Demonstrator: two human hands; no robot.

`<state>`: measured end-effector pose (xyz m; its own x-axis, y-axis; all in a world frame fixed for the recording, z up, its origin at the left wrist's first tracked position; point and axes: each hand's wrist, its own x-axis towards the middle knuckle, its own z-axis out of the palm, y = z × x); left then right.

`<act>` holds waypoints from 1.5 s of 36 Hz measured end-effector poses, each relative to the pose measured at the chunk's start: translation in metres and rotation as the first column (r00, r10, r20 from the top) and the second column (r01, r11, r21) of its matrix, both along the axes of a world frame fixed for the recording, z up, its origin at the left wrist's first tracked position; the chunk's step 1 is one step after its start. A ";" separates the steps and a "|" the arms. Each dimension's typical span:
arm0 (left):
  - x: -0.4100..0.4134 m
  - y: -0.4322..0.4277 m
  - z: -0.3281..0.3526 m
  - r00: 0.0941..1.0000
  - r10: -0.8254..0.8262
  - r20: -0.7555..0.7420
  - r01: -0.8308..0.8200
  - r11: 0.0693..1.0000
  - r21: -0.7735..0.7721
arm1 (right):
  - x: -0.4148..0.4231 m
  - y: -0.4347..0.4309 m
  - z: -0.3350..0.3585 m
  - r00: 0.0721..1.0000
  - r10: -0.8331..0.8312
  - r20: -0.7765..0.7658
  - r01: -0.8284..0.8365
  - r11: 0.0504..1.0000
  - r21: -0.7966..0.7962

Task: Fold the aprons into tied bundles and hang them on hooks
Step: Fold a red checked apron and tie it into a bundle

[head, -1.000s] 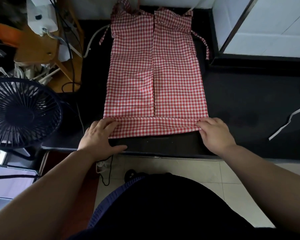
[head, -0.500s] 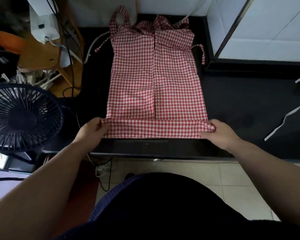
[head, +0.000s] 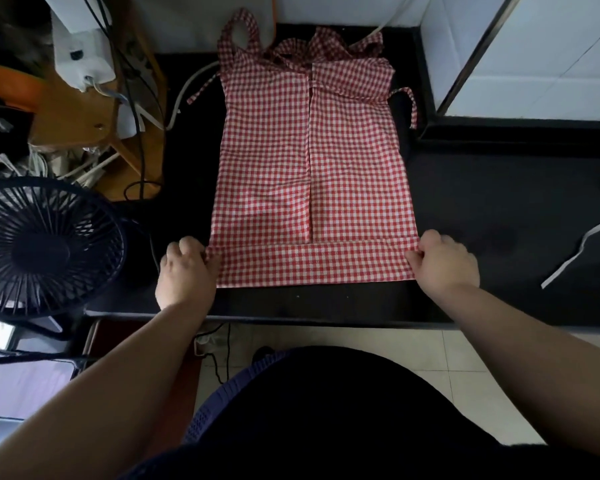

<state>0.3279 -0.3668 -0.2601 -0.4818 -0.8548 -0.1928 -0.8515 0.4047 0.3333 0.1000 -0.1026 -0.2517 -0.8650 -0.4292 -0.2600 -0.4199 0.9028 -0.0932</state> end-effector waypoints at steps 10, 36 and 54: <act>0.029 -0.003 0.004 0.832 -0.538 0.134 0.529 0.843 0.103 | 0.002 0.007 0.010 0.909 0.303 0.287 -0.350 0.928 0.129; -0.003 -0.016 0.001 0.998 0.025 -0.054 -0.009 0.960 0.281 | -0.009 0.014 0.005 0.921 -0.138 0.365 0.174 0.982 -0.067; 0.002 -0.005 0.008 0.770 -0.606 0.200 0.567 0.793 0.223 | 0.005 0.006 0.009 0.919 0.267 0.291 -0.291 0.956 0.042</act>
